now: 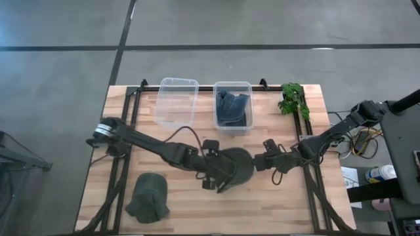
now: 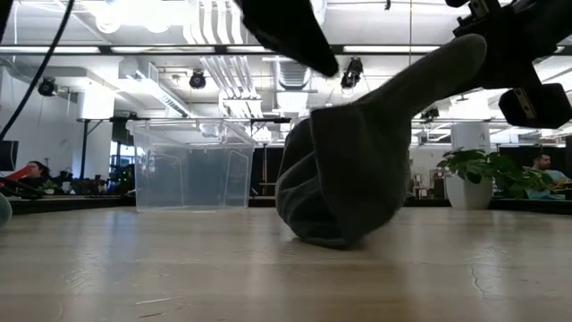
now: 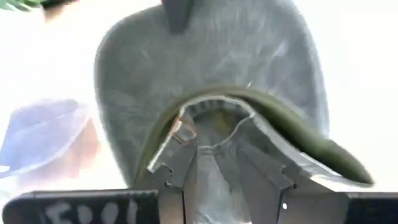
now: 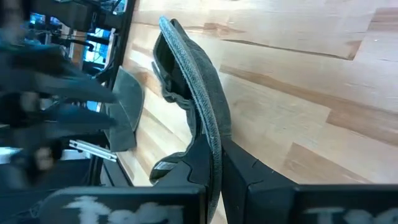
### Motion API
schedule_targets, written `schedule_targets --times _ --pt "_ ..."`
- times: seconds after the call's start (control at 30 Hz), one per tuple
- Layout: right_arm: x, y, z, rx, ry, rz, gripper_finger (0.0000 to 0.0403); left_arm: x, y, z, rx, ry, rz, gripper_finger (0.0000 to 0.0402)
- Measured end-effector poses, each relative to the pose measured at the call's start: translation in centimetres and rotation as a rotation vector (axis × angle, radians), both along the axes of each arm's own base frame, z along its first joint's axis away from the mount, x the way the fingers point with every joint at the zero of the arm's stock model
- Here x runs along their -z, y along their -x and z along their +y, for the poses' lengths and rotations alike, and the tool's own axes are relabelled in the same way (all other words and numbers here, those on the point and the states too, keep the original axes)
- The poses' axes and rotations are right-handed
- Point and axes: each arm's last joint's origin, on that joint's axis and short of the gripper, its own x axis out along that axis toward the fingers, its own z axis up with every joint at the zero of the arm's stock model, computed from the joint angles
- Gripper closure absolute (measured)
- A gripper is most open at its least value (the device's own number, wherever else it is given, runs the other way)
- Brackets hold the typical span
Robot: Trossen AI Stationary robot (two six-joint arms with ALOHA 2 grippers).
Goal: Pick & Place hat
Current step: Put the top black cap into the left transparent bin
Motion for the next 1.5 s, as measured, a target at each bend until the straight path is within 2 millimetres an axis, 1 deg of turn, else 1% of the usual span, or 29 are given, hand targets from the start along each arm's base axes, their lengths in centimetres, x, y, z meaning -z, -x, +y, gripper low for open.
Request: schedule_targets --times 0.1,0.33,0.5,0.63,0.7,0.83,0.93,1.07,1.3,1.4,1.5 --pt "0.1 0.0 0.0 0.0 0.0 0.004 0.039 -1.4 1.2 0.4 -0.034 0.03 0.003 0.0296" --pt "0.0 -0.2 0.1 0.0 -0.018 -0.013 0.039 -3.0 3.6 1.0 -0.09 0.058 0.069 0.0296" --pt "-0.6 -0.6 0.3 -0.018 -0.032 -0.09 0.039 -3.4 5.3 1.4 -0.1 0.035 0.159 0.0296" --pt "-1.2 -1.2 0.3 -0.025 -0.032 -0.158 0.039 -3.4 6.7 1.8 -0.139 0.024 0.255 0.0296" --pt "-1.2 -1.4 0.3 -0.019 -0.027 -0.178 0.039 -3.6 7.2 1.9 -0.162 0.02 0.27 0.0296" --pt "-1.3 -1.9 0.3 -0.016 -0.022 -0.207 0.039 -4.8 8.2 2.1 -0.197 -0.015 0.219 0.0296" --pt "-1.1 -2.1 0.4 -0.013 -0.027 -0.212 0.039 -5.1 8.8 2.4 -0.218 -0.038 0.186 0.0296" --pt "-1.1 -2.5 0.6 -0.014 -0.038 -0.235 0.039 -5.2 9.6 2.7 -0.224 -0.038 0.178 0.0296" --pt "-0.7 -3.3 1.0 -0.016 -0.049 -0.276 0.039 -4.4 11.1 3.2 -0.27 0.023 0.13 0.0296" --pt "-0.8 -3.9 1.3 -0.029 -0.045 -0.333 0.039 -4.3 12.1 3.6 -0.302 0.062 0.11 0.0296" --pt "-1.4 -4.9 1.6 -0.054 -0.009 -0.389 0.039 -4.4 13.5 4.0 -0.34 0.111 0.087 0.0296"
